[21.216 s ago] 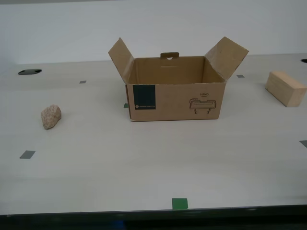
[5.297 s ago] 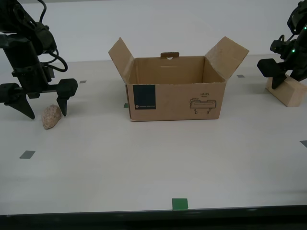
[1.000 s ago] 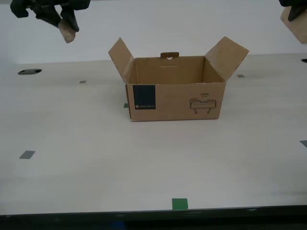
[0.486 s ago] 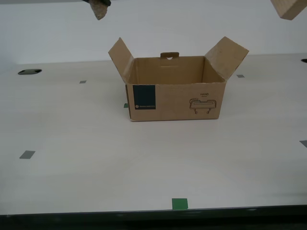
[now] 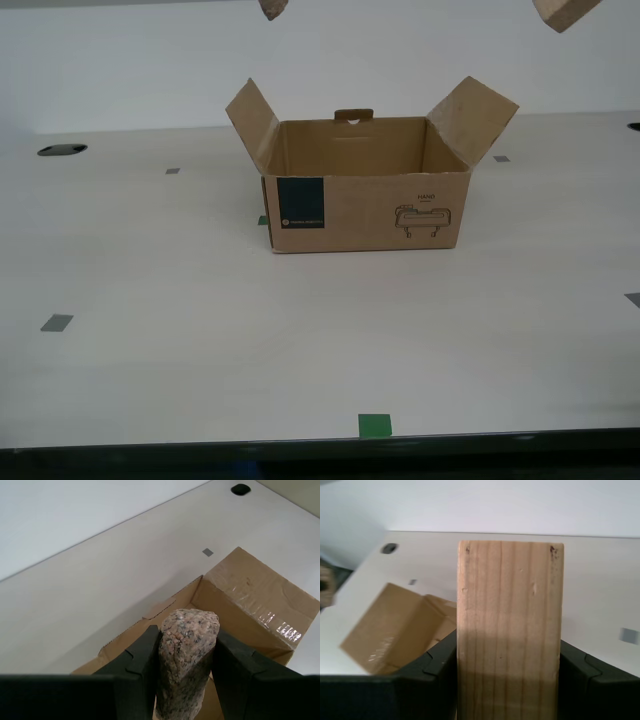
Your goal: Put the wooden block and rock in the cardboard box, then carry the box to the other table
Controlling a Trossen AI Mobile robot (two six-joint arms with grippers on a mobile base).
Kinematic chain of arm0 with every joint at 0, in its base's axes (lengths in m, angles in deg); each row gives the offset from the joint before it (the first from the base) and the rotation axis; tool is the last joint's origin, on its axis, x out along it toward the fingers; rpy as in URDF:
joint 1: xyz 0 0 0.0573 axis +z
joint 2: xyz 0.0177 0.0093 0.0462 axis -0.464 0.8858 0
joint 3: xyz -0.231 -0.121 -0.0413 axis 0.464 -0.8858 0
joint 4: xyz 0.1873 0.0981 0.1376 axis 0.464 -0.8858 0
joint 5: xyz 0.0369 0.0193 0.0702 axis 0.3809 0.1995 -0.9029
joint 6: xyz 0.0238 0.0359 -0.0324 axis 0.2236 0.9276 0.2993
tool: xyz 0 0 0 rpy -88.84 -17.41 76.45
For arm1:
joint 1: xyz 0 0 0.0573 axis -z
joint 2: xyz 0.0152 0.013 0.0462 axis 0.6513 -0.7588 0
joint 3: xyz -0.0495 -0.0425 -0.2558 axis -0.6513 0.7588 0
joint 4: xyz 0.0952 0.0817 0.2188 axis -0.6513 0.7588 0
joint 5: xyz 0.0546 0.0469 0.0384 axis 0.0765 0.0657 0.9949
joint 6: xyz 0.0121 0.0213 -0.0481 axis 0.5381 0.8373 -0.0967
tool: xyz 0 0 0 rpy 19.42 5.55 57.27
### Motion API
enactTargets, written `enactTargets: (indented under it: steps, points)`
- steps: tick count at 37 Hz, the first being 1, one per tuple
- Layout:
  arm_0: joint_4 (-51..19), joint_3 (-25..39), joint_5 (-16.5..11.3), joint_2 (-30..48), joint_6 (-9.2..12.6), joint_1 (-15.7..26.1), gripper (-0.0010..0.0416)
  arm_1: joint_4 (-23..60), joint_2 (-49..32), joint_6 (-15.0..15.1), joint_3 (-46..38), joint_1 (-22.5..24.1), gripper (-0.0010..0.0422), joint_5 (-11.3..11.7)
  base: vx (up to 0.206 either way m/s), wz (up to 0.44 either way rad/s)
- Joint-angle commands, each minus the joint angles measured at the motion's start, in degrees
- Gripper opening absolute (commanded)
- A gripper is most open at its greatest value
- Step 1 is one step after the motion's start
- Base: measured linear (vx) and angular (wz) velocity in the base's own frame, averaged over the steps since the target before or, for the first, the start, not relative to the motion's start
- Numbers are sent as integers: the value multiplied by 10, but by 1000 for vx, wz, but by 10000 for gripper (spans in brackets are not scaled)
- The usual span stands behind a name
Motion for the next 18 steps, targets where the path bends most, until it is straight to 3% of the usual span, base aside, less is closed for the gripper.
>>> enactTargets:
  steps: [1,7,13,18]
  points:
    - [11,1,-43,-1,-1,8,-1,-9,0,13,-1,10,-1,-3,0,0]
    - [18,0,-75,-1,-1,23,-1,-20,-2,23,0,19,-1,-11,0,0]
    - [37,-5,-103,-1,-1,44,-1,-66,-2,24,21,21,-1,-64,0,0]
    - [74,-24,-104,-1,0,67,-1,-97,-2,22,48,23,-1,-62,0,0]
